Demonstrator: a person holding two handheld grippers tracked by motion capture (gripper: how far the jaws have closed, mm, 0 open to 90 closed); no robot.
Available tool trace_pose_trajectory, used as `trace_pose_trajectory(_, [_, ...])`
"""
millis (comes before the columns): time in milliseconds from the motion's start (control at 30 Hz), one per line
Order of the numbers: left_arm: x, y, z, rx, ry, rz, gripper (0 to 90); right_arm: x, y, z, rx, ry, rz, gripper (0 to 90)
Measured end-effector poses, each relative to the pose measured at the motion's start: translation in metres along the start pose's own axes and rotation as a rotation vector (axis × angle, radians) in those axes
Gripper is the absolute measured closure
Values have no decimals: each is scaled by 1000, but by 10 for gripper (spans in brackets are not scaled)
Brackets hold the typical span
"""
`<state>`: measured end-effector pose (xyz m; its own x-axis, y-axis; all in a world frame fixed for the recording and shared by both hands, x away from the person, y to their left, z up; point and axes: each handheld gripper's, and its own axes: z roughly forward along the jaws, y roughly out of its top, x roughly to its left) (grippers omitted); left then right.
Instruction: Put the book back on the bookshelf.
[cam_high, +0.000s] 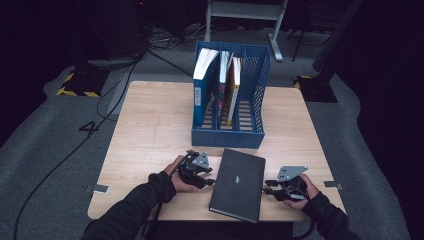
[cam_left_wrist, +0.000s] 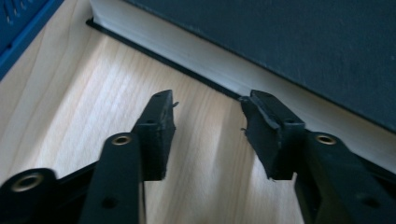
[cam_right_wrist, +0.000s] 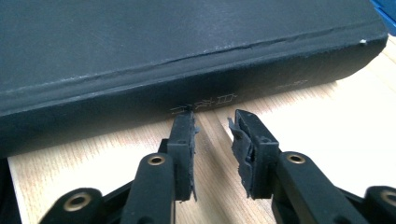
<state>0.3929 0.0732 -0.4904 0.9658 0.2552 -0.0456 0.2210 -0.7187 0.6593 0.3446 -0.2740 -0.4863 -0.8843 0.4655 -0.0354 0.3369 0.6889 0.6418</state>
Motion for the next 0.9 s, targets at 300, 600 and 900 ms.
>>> trace_pose_trajectory(300, [16, 9, 7, -22, -17, 9, 630, -3, 2, 4, -21, -29, 12, 756])
trace_pose_trajectory(600, [31, 9, 9, -58, -45, -73, 679, -5, 2, 6, -36, -39, 24, 769])
trace_pose_trajectory(900, [26, 8, -26, -79, -54, -169, 379, -6, 2, 2, -69, -34, 38, 769])
